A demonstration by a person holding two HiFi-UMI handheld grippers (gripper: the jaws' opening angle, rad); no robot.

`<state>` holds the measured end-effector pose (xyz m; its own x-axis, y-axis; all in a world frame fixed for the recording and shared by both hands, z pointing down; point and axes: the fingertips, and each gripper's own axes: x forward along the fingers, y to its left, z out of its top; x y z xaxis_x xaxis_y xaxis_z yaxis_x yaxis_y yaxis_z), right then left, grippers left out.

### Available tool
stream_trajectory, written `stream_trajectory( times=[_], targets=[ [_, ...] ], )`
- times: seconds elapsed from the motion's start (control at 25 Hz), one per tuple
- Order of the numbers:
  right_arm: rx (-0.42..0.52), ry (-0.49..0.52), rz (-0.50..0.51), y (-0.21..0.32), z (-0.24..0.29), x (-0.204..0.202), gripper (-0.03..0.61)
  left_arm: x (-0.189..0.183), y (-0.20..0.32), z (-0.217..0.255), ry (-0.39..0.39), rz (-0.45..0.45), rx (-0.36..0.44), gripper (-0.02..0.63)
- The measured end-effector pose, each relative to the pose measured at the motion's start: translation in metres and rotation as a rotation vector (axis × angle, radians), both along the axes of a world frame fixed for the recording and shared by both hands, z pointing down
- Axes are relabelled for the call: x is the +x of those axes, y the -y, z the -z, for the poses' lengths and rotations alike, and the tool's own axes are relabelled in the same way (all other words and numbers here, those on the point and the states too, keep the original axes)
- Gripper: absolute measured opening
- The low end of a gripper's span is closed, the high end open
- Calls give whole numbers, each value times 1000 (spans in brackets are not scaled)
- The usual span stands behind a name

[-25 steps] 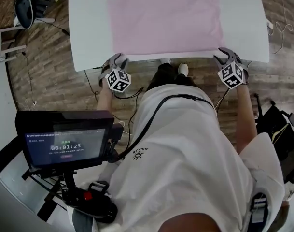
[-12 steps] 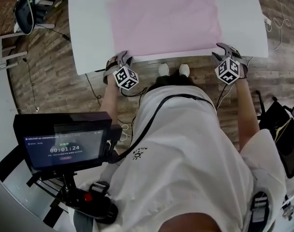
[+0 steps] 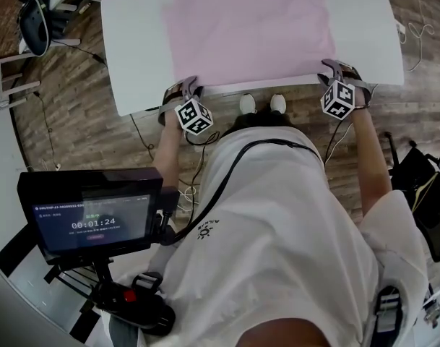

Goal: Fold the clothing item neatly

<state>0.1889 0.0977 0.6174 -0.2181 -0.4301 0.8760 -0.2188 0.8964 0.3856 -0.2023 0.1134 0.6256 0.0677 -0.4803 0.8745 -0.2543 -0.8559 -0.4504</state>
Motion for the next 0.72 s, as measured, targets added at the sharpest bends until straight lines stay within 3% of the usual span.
stream_trajectory(
  times=[0.4,0.48,0.56,0.6,0.64,0.72],
  targets=[
    [-76,5,9,-2,-7,3,173,5,-4,-8,-19,-3,-80,127],
    [-89,13,0,-2,-8,3,151,5,-6,-10,-26,-2,-98,108],
    [-77,10,-11,2,-7,5,69,6,-7,-11,-25,-2,-104,94],
    [-73,7,-16,4,-6,5,64,6,-5,-10,-22,0,-98,84],
    [-72,6,-19,5,-5,5,60,5,-4,-8,-19,4,-88,30],
    [-64,3,-17,7,-3,2,51,3,-1,-4,-17,15,-81,25]
  ],
)
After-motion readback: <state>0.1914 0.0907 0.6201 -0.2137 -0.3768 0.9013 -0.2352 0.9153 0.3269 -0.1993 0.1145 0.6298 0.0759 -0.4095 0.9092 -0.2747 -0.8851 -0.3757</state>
